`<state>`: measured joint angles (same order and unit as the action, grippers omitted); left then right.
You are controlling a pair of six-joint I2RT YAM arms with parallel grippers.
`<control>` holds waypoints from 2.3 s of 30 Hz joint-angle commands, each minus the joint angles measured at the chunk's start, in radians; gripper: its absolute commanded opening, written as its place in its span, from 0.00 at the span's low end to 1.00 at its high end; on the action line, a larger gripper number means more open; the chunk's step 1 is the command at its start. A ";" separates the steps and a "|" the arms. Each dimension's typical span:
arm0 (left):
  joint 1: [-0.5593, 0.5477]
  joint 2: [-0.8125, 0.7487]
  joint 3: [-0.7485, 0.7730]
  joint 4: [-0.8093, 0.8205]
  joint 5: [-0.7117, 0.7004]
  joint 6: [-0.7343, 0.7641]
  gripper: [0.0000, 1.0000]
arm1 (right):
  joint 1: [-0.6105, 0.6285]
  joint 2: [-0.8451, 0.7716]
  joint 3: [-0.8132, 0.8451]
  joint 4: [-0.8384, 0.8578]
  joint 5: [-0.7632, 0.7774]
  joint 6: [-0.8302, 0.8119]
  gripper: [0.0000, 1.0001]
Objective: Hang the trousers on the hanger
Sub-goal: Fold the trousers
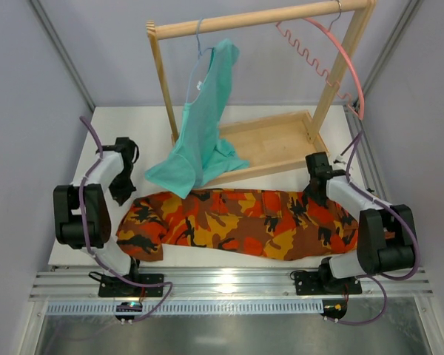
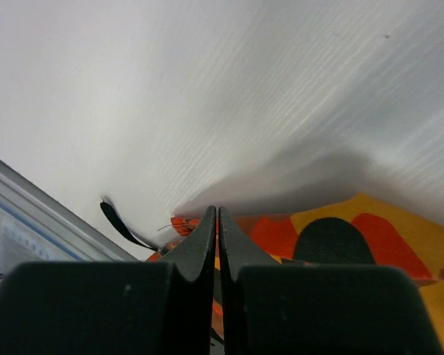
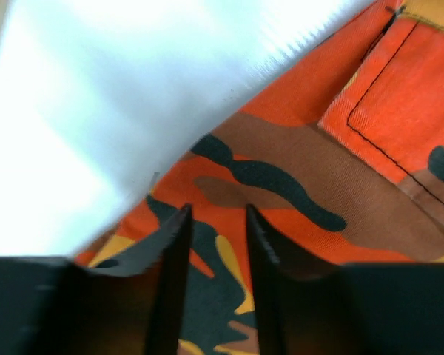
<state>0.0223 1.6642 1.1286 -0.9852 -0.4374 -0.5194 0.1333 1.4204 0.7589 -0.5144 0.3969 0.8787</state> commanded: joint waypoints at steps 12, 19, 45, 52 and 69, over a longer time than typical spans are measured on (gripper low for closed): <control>0.002 -0.096 0.117 0.092 0.397 0.071 0.45 | -0.100 0.143 0.281 -0.248 0.028 0.111 0.53; -0.001 -0.069 0.111 0.105 0.434 0.170 0.46 | -0.115 0.219 0.324 -0.242 0.000 0.095 0.53; -0.153 0.081 0.079 0.234 0.413 0.306 0.37 | -0.164 0.236 0.272 -0.157 -0.036 0.019 0.51; -0.153 0.103 0.089 0.230 0.391 0.311 0.30 | -0.172 0.229 0.284 -0.177 -0.030 0.025 0.51; -0.156 0.034 0.083 0.215 0.489 0.326 0.41 | -0.181 0.221 0.284 -0.174 -0.040 0.005 0.51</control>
<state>-0.1326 1.7512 1.2018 -0.7750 -0.0170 -0.2173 -0.0433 1.6562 1.0340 -0.6888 0.3519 0.9051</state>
